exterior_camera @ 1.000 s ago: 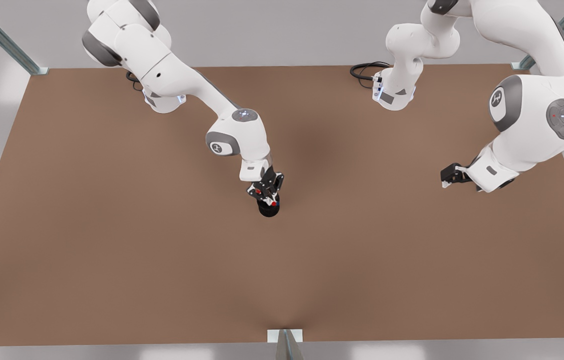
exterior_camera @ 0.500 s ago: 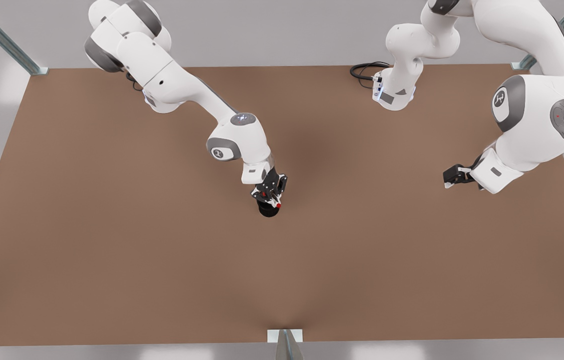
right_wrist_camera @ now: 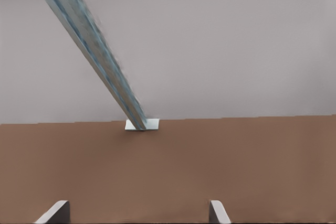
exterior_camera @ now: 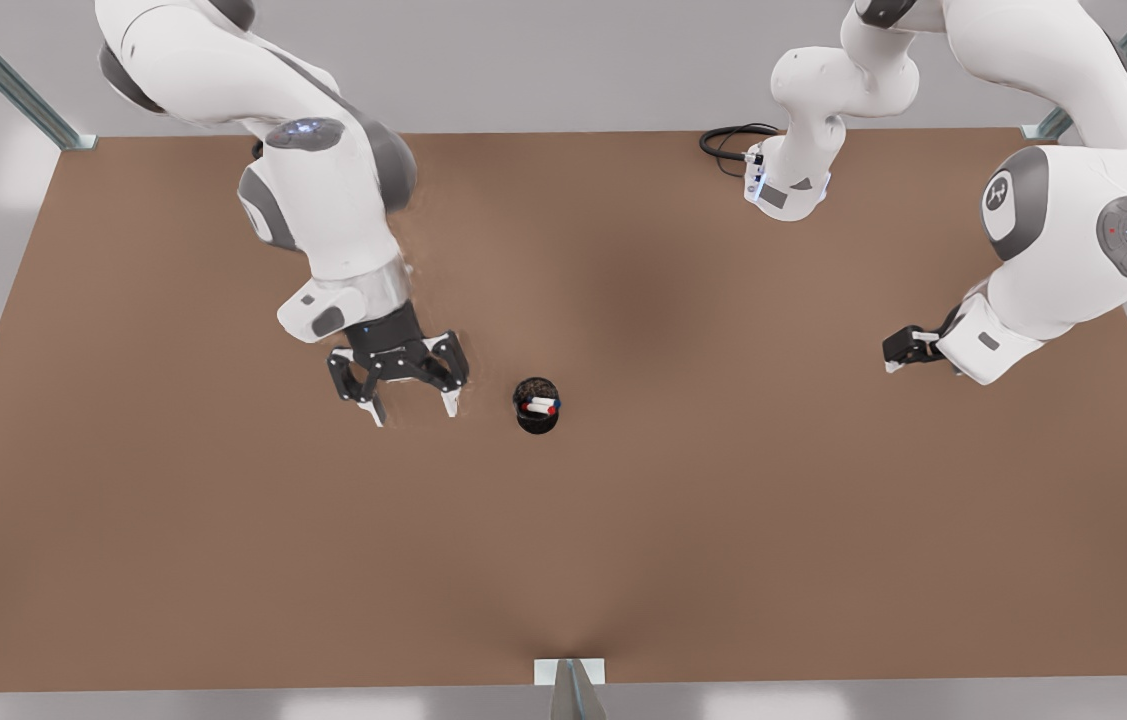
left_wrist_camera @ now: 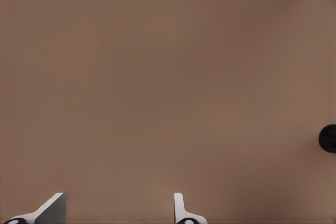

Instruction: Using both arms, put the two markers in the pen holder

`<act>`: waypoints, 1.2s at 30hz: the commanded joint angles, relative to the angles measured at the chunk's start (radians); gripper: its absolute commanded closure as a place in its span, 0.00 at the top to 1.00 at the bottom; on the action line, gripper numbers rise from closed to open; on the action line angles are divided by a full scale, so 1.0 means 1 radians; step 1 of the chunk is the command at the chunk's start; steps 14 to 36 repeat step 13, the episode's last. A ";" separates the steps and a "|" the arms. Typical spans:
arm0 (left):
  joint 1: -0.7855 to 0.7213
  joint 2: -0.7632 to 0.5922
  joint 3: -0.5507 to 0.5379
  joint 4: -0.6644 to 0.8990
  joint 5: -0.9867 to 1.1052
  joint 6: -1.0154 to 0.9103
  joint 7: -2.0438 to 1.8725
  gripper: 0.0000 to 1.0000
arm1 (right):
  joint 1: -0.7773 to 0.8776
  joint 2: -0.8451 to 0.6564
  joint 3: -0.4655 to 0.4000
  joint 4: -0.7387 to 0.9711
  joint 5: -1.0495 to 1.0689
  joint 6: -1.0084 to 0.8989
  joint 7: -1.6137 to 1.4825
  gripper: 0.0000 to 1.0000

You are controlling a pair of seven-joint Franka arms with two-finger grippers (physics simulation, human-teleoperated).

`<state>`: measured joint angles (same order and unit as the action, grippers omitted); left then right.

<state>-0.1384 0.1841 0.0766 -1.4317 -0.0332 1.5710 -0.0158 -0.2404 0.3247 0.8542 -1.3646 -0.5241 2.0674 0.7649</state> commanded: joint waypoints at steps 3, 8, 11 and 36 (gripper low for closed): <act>-0.006 0.000 -0.003 0.004 0.004 -0.046 -0.013 1.00 | 0.374 -0.197 -0.816 -0.070 0.441 -0.487 -0.769 1.00; -0.020 0.058 -0.003 0.013 0.012 -0.043 0.059 1.00 | 0.372 -0.141 -0.883 -0.039 0.516 -0.483 -0.872 1.00; -0.020 0.063 -0.003 0.019 0.012 -0.043 0.059 1.00 | 0.380 -0.141 -0.876 -0.041 0.516 -0.477 -0.872 1.00; -0.020 0.069 -0.003 0.019 0.012 -0.043 0.059 1.00 | 0.378 -0.139 -0.876 -0.039 0.518 -0.474 -0.875 1.00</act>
